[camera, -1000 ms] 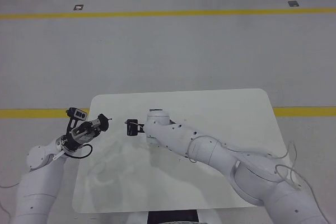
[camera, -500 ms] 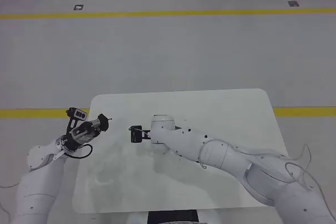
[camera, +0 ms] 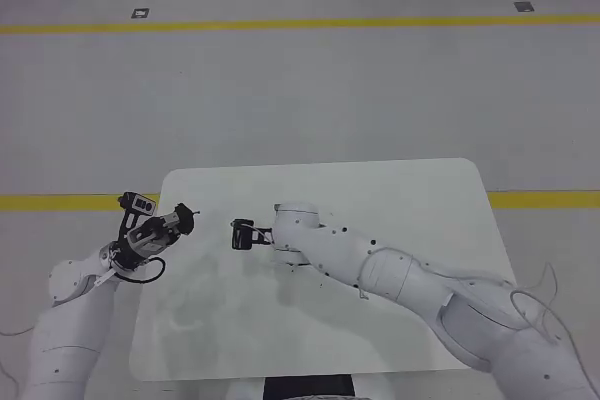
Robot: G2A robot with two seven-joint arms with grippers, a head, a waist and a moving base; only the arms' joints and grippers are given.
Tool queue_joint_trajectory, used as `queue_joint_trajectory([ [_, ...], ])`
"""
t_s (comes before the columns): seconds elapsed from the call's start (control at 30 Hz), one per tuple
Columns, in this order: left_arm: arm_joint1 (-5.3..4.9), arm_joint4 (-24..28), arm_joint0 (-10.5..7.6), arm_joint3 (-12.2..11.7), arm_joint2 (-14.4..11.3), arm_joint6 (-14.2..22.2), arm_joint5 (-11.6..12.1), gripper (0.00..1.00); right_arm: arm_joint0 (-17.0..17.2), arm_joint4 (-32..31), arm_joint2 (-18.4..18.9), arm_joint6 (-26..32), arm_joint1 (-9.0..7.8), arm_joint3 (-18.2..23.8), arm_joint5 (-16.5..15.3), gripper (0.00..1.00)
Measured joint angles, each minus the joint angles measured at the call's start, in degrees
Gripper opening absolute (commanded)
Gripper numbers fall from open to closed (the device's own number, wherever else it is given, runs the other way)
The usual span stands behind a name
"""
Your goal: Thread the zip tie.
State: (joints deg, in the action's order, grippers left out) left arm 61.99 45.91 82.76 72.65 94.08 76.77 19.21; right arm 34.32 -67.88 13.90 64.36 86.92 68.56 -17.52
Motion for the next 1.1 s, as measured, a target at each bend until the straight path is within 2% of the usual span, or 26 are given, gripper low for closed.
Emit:
queue_joint_trajectory([
  [0.1,0.0,0.0,0.0,0.0,0.0,0.0,0.0,0.0,0.6,1.2,1.6,-0.5,0.02,-0.4,0.2,0.37],
  [0.37,0.0,0.0,0.0,0.0,0.0,0.0,0.0,0.0,2.2,3.9,5.4,0.0,-0.09,-1.7,0.2,0.32],
  [0.4,0.0,0.0,0.0,0.0,0.0,0.0,0.0,0.0,2.5,4.5,6.0,0.0,-0.15,-2.0,0.6,0.34],
  [0.43,0.0,0.0,0.0,0.0,0.0,0.0,0.0,0.0,2.8,5.1,6.5,0.0,-0.2,-2.1,0.9,0.49],
  [0.47,0.0,0.0,0.0,0.0,0.0,0.0,0.0,0.0,3.1,5.8,7.2,-0.1,-0.26,-2.2,1.4,1.0],
  [0.8,0.0,0.0,0.0,0.0,0.0,0.0,0.0,0.0,3.7,6.5,8.1,-0.6,-0.34,-2.5,1.9,1.0],
  [0.9,0.0,0.0,0.0,0.0,0.0,0.0,0.0,0.0,4.4,8.5,10.1,-1.6,-0.35,-3.3,4.1,1.0],
  [1.1,0.0,0.0,0.0,0.0,0.0,0.0,0.0,0.0,4.8,13.4,13.0,-0.1,0.22,-4.4,7.1,1.0],
])
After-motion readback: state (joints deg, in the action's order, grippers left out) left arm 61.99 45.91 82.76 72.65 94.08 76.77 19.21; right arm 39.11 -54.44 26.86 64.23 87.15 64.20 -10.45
